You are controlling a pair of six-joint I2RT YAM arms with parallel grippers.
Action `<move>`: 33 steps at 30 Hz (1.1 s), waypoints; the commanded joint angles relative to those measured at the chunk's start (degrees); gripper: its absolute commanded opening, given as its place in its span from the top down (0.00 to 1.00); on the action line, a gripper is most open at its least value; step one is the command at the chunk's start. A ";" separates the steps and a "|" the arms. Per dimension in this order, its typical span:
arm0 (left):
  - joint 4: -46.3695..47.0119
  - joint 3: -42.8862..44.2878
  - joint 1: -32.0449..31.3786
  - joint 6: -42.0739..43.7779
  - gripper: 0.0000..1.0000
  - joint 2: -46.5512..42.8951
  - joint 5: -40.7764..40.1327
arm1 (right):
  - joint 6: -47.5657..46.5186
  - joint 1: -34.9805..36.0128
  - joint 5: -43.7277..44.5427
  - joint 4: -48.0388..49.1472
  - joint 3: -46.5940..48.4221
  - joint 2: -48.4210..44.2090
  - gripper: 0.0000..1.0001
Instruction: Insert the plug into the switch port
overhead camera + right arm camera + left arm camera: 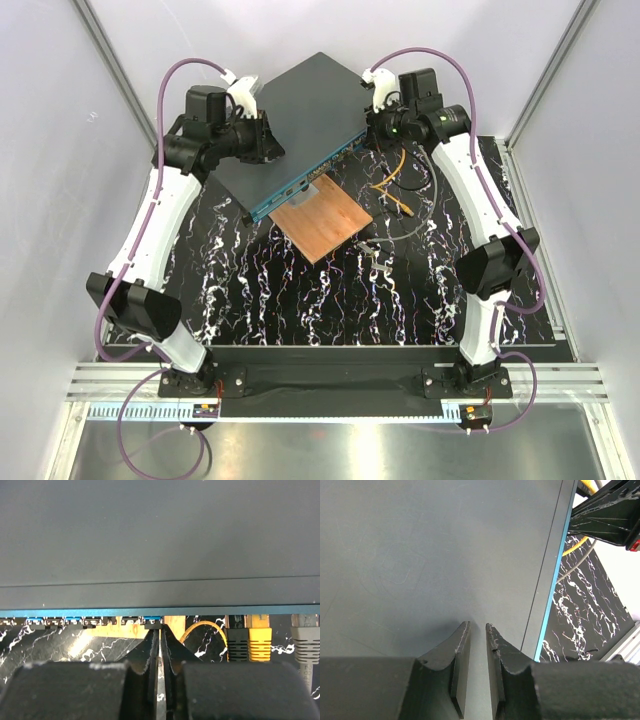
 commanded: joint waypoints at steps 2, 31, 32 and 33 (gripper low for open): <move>1.56 2.36 0.28 0.76 0.77 0.22 1.08 | 3.80 3.04 1.70 22.61 -0.51 0.88 0.92; 2.37 -4.40 -8.31 26.40 0.44 -12.79 9.36 | -1.12 -7.82 -5.67 4.25 -43.98 -42.79 0.36; 0.61 -5.98 -13.38 32.43 0.43 -13.14 9.00 | 1.06 -9.59 -6.72 2.94 -45.32 -43.50 0.34; 0.16 -9.91 -15.87 35.36 0.42 -14.19 8.82 | 2.22 -11.53 -7.77 2.49 -46.64 -44.46 0.32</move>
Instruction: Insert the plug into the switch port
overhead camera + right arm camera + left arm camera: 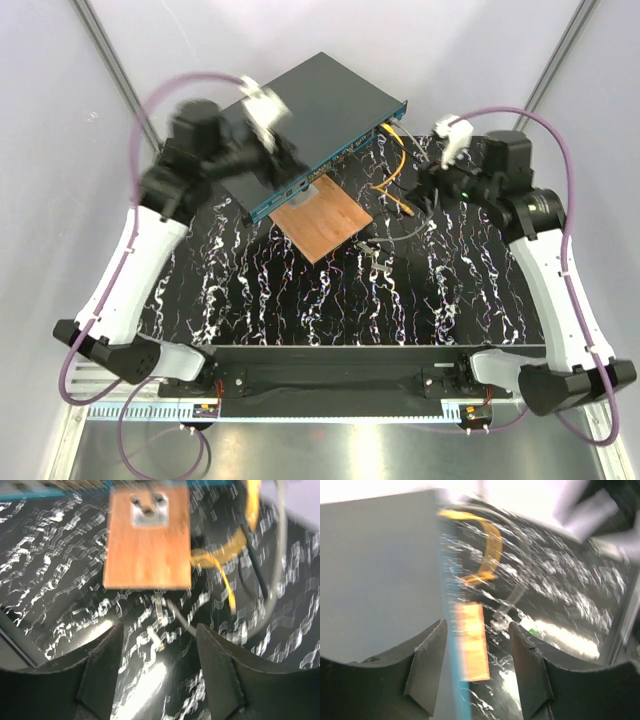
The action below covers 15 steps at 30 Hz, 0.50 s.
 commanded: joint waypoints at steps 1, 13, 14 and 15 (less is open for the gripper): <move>-5.83 -8.15 -9.82 18.15 0.42 -1.21 0.06 | 4.87 -8.21 -4.30 -4.38 -6.57 -0.95 0.32; -18.83 4.09 -35.07 34.53 0.41 29.51 -11.37 | 5.15 -34.42 -16.36 -7.89 -5.90 9.23 0.29; -20.49 6.40 -35.07 34.44 0.42 32.33 -12.42 | 4.36 -36.26 -16.62 -8.59 -5.46 9.93 0.26; -21.38 8.68 -35.25 34.61 0.43 37.49 -14.87 | 3.65 -37.15 -17.23 -9.04 -5.11 10.29 0.21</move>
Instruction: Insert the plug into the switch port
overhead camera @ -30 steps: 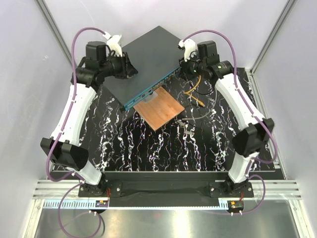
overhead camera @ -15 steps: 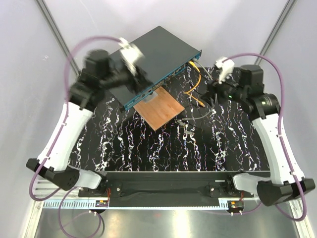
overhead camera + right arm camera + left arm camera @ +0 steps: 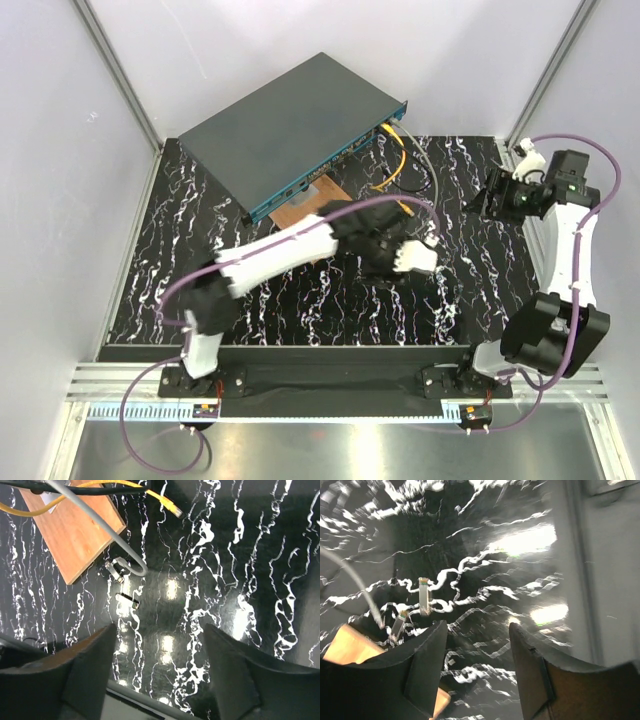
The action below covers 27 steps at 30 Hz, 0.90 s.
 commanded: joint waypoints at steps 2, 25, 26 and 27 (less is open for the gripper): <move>-5.87 12.72 -0.28 2.92 0.44 11.97 -9.48 | -4.34 -3.96 -6.35 -3.36 5.37 1.07 0.08; 5.72 16.72 3.41 8.29 0.40 27.37 -7.74 | -7.59 -8.01 -10.31 -6.70 7.04 3.36 0.08; 6.25 16.80 3.50 8.02 0.40 27.90 -7.30 | -7.77 -8.01 -10.31 -6.79 6.96 3.19 0.09; 6.69 16.80 3.59 7.67 0.40 28.16 -6.94 | -7.77 -8.10 -10.14 -6.71 6.69 3.01 0.09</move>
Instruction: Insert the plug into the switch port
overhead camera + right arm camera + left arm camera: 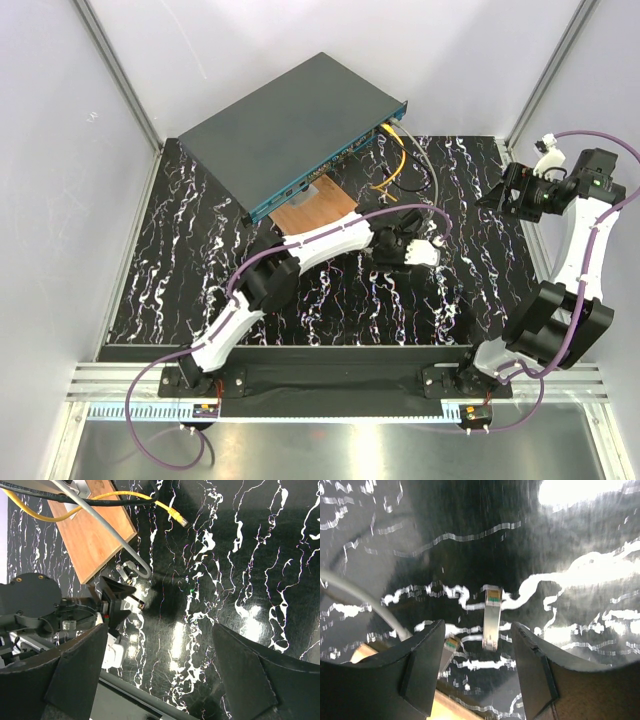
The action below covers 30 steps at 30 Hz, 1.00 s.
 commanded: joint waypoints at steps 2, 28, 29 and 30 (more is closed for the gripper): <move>4.86 0.06 0.18 -0.31 0.40 1.41 4.93 | -0.88 -0.23 -0.78 -0.39 0.46 -1.32 0.09; -13.94 -14.53 0.00 0.39 0.86 -6.23 2.39 | -1.94 -0.23 -2.45 -1.36 2.13 -1.14 0.15; -14.56 -14.44 -0.26 0.04 0.81 -5.80 1.34 | -1.94 -0.23 -2.63 -1.35 2.22 -1.06 0.15; -14.83 -14.35 -0.44 -0.48 0.78 -5.70 -0.41 | -1.94 -0.23 -3.06 -1.44 2.13 -1.06 0.15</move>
